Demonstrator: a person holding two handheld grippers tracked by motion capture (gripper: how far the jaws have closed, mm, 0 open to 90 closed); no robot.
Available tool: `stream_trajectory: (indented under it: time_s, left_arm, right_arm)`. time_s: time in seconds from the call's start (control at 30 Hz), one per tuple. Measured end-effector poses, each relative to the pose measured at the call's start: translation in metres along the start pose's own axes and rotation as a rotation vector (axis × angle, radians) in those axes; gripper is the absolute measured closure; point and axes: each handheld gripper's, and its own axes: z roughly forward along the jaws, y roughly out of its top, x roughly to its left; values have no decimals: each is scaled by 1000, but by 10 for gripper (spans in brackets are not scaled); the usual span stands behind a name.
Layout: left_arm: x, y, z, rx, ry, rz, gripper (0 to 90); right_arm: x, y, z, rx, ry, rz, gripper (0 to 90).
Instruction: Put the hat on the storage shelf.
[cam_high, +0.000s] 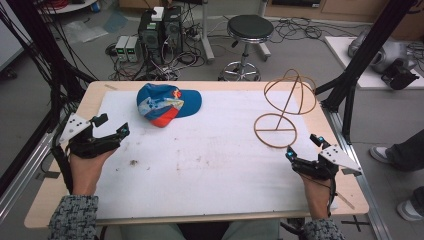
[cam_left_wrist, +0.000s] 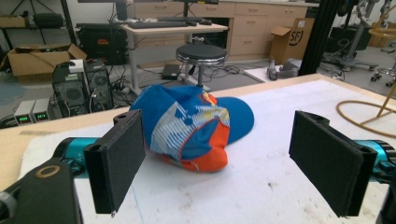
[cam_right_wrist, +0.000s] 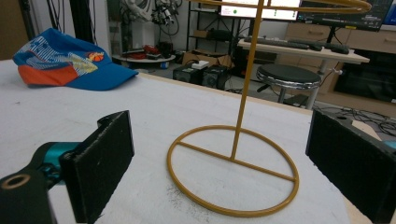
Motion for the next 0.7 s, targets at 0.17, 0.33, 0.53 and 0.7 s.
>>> stream_trajectory:
  time_s: [0.17,0.33,0.53,0.7]
  left_arm:
    - [2,8,8,0,7,18,187]
    - [4,20,23,9,29,45,190]
    - [4,34,44,-16,23,73,210]
    - [2,40,63,-23,-1,95,215]
  right_arm:
    - [1,0,-1,-1,5,-6,68]
    - [0,0,1,4,7,-2,68]
    - [1,0,1,5,9,-5,68]
    - [0,0,1,3,5,-2,68]
